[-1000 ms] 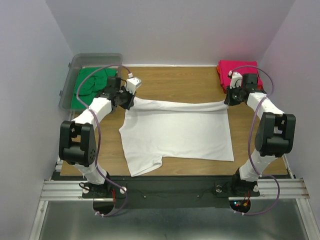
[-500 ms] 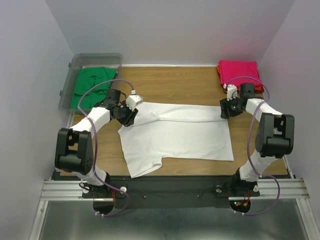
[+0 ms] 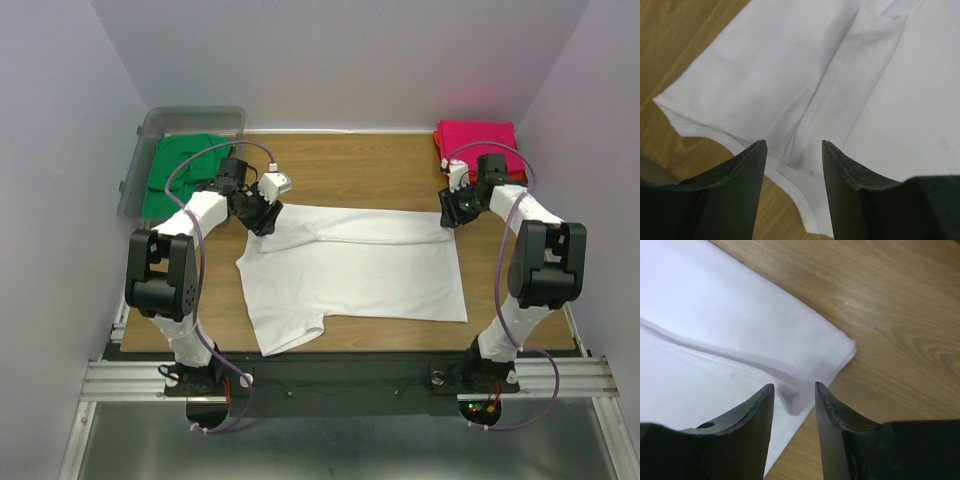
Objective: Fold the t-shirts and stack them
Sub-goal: Fold the tshirt
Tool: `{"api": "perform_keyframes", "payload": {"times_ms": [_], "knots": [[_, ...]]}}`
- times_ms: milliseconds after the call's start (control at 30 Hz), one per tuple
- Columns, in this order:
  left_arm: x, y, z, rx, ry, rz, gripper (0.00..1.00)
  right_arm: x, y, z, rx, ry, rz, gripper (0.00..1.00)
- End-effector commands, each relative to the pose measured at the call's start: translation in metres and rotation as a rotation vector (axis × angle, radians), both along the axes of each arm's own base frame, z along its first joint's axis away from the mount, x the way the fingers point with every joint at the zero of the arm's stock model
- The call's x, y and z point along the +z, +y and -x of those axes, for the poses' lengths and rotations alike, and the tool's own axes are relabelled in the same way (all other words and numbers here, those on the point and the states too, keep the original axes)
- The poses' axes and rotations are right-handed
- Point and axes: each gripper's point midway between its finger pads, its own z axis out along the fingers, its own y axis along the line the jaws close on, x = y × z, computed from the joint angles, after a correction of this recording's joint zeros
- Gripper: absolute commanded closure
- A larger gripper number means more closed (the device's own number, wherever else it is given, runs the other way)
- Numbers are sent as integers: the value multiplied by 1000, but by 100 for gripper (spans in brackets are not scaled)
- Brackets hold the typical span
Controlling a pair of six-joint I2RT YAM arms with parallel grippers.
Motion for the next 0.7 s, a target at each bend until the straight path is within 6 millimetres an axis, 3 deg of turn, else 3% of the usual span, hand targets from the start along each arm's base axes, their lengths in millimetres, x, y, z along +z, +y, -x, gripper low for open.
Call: {"api": "perform_keyframes", "payload": {"times_ms": [0,133,233,267,367,500,667], "knots": [[-8,3,-8,39,34,-14,41,-5,21,0,29,43,-31,58],[-17,4,-5,48,70,-22,44,-28,19,6,30,102,-2,62],[-21,3,7,19,109,-21,56,-40,15,10,26,132,25,65],[-20,4,12,12,114,-22,66,-43,14,12,23,141,30,67],[-19,3,27,-37,128,-21,84,-39,14,14,26,132,33,69],[-11,3,51,-112,126,-20,96,-29,11,16,28,110,51,69],[-14,11,82,-269,72,-110,99,-31,4,26,42,122,98,70]]}}
